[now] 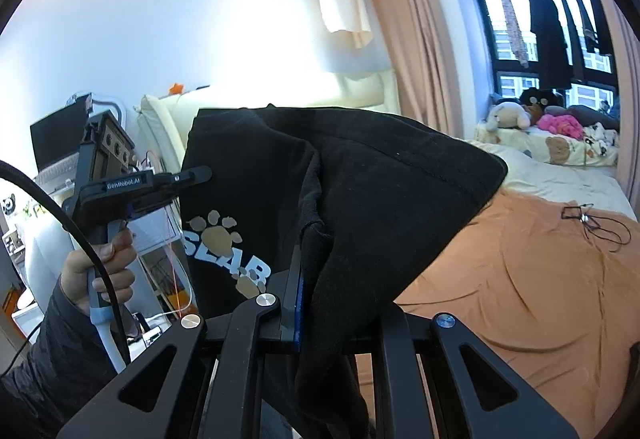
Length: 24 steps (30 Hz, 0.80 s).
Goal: Fold small clothes
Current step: 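Carry the held shirt with both grippers toward the bed's headboard corner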
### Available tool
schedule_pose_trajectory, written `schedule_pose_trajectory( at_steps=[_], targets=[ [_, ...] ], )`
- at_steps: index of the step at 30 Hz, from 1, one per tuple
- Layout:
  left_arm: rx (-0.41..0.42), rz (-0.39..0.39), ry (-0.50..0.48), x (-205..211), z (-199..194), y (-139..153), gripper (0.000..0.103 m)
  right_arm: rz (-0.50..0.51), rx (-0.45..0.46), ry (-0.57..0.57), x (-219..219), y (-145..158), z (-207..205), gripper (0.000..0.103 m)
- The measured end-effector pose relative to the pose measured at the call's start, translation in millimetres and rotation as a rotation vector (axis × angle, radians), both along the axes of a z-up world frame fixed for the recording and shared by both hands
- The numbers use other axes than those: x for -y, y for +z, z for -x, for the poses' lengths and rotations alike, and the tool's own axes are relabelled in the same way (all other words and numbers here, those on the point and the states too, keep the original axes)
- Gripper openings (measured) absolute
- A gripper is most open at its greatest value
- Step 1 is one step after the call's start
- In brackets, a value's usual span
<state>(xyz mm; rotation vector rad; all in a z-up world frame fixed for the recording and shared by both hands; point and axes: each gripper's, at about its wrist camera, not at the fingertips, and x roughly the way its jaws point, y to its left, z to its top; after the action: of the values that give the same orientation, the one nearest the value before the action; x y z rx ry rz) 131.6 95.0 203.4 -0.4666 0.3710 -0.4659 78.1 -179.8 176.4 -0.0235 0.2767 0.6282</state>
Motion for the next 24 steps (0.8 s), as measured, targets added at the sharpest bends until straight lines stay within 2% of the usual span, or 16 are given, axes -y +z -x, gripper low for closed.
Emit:
schedule_pose_trajectory(
  at_steps=[5,15,24],
  targets=[
    [-0.002,0.028,0.049,-36,1,-15,0.004,0.006,-0.018,0.040,-7,1,-30,0.008],
    [-0.022,0.065,0.154,-116,-28,-42,0.004,0.035,-0.043,0.110,-49,-9,-101,0.008],
    [-0.030,0.056,0.245,-189,-51,-50,0.004,0.059,-0.024,0.192,-91,-13,-131,0.008]
  ],
)
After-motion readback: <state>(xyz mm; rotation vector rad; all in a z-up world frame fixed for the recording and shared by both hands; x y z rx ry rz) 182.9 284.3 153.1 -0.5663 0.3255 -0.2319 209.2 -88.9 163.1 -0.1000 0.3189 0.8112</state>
